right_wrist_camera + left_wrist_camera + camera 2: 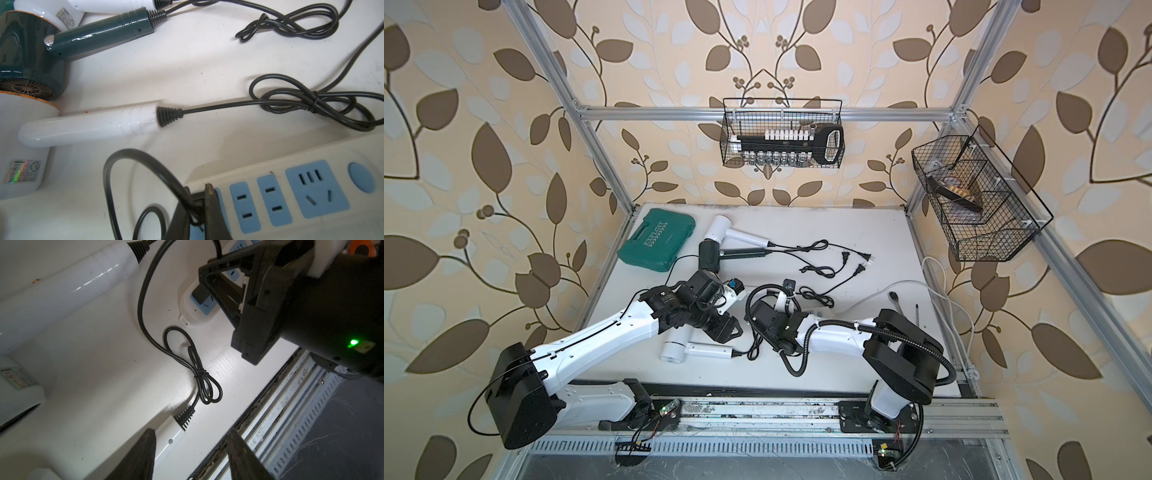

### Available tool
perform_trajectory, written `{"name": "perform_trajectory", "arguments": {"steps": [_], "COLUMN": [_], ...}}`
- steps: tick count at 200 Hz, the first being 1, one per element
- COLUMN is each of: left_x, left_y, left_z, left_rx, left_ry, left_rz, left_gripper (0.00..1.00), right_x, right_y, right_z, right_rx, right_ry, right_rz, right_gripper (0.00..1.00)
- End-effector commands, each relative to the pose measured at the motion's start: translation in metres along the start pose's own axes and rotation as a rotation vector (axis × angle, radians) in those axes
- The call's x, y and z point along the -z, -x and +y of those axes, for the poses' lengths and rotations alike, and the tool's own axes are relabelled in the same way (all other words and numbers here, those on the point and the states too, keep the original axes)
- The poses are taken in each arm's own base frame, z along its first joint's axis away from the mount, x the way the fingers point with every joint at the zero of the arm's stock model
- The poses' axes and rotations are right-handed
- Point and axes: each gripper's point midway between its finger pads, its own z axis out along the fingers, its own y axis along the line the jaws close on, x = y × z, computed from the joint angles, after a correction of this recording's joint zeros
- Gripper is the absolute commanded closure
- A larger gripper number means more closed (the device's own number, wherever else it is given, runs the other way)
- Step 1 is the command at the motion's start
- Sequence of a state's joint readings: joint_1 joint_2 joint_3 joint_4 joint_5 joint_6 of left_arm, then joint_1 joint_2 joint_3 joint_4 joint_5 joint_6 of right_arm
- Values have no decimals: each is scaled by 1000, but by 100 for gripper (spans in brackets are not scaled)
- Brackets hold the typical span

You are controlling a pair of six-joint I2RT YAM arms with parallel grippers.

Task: Charge the blow dryers
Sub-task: Insert the plug into the socket.

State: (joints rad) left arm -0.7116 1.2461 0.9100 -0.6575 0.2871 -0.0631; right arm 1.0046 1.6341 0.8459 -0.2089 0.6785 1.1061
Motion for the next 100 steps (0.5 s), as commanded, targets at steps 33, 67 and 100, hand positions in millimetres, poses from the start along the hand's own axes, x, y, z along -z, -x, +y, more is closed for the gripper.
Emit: {"name": "perform_trajectory", "arguments": {"steps": [33, 67, 100], "left_x": [7, 7, 10], "left_y": [7, 5, 3], "left_z": [4, 6, 7], "left_rx": [4, 9, 11], "left_ry": [21, 36, 44], "left_rz": [-36, -26, -35], "left_gripper": [42, 42, 41], "right_x": [-13, -15, -16], "right_y": [-76, -69, -66], "right_z": [-47, -37, -33], "right_rx": [148, 149, 151], "right_ry": [-146, -139, -146], "right_rz": [277, 269, 268], "right_gripper": [100, 100, 93]}}
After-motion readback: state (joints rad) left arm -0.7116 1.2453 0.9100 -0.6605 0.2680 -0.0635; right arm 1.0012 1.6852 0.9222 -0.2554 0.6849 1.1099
